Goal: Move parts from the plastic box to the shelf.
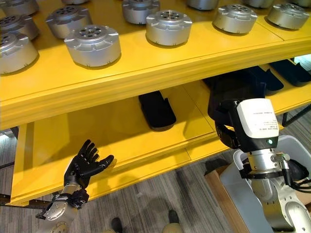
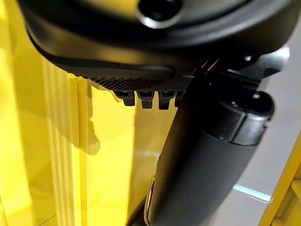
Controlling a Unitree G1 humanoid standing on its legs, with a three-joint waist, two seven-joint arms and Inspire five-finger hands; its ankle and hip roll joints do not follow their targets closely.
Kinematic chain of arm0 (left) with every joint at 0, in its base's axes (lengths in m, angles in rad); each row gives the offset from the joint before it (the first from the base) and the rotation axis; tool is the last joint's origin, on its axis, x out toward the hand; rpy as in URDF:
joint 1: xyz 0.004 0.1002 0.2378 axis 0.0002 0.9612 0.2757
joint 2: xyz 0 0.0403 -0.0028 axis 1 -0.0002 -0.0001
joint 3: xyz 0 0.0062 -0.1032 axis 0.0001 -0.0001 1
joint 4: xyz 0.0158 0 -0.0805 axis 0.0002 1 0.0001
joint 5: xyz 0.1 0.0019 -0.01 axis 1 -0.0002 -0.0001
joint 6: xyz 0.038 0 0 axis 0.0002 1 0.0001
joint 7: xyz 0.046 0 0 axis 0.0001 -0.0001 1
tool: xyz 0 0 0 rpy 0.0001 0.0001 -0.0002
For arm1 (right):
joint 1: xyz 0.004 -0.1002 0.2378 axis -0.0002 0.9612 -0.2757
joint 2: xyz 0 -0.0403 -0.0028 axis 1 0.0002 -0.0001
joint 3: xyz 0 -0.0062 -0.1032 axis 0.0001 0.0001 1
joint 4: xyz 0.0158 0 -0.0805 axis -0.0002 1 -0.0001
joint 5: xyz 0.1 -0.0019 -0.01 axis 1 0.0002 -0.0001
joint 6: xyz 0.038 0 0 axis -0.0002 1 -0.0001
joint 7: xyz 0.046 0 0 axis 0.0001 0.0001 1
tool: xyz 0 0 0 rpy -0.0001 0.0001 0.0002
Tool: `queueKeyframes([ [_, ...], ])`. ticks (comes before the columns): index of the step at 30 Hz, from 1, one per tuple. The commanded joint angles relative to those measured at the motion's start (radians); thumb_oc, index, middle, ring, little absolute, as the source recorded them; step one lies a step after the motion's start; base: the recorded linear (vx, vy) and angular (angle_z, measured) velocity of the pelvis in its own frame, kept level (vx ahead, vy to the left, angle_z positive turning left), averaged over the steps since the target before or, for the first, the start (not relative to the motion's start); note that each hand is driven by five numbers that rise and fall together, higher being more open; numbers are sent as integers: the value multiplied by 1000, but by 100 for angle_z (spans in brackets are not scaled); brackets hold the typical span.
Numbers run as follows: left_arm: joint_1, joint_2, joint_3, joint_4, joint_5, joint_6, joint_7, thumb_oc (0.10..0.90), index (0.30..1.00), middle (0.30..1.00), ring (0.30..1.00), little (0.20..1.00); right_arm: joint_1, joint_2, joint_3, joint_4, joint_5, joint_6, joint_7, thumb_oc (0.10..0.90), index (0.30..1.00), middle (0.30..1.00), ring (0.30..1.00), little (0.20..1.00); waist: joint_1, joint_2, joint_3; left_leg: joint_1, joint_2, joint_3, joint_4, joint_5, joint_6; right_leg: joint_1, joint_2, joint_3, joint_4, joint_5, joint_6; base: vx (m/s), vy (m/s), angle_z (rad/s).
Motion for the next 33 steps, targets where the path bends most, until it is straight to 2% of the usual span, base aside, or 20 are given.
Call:
queueKeyframes([
  [1,-77,81,5,-65,2,-113,-30,900,1000,1000,1000,1000,-182,-93,-16,13,-16,-9,-54,400,300,300,300,300,20,-48,-81,-34,63,9,107,-89,20,53,-44,-61,66,-99,0,6,-34,18],
  [8,-86,98,-8,-59,-14,-112,-32,900,1000,1000,1000,1000,-300,-166,110,81,-21,-7,-14,400,300,300,300,300,48,-45,-67,-42,71,-14,113,-83,15,53,-35,-74,93,-118,-10,-5,-37,8],
  [16,-100,109,-32,-56,-29,-116,-33,900,1000,1000,1000,1000,-454,-182,270,157,-18,-5,21,400,300,300,300,300,76,-36,-60,-52,70,-46,108,-68,6,69,-28,-113,104,-140,-21,-13,-38,12],
  [21,-108,112,-44,-54,-39,-118,-30,900,1000,1000,1000,1000,-565,-152,367,218,-12,11,30,400,300,300,300,300,95,-31,-57,-63,64,-69,105,-58,4,77,-28,-140,108,-148,-26,-32,-33,14],
  [23,-108,104,-32,-55,-55,-131,-8,900,1000,1000,1000,1000,-640,-106,432,266,-11,28,30,400,300,300,300,300,114,-28,-54,-67,57,-83,99,-52,5,84,-27,-156,107,-151,-28,-38,-31,21],
  [33,-101,106,-18,-52,-55,-137,8,900,1000,1000,1000,1000,-815,-40,566,336,-19,50,39,400,300,300,300,300,153,-28,-52,-74,38,-110,81,-39,9,103,-32,-186,93,-147,-31,-19,-5,12],
])
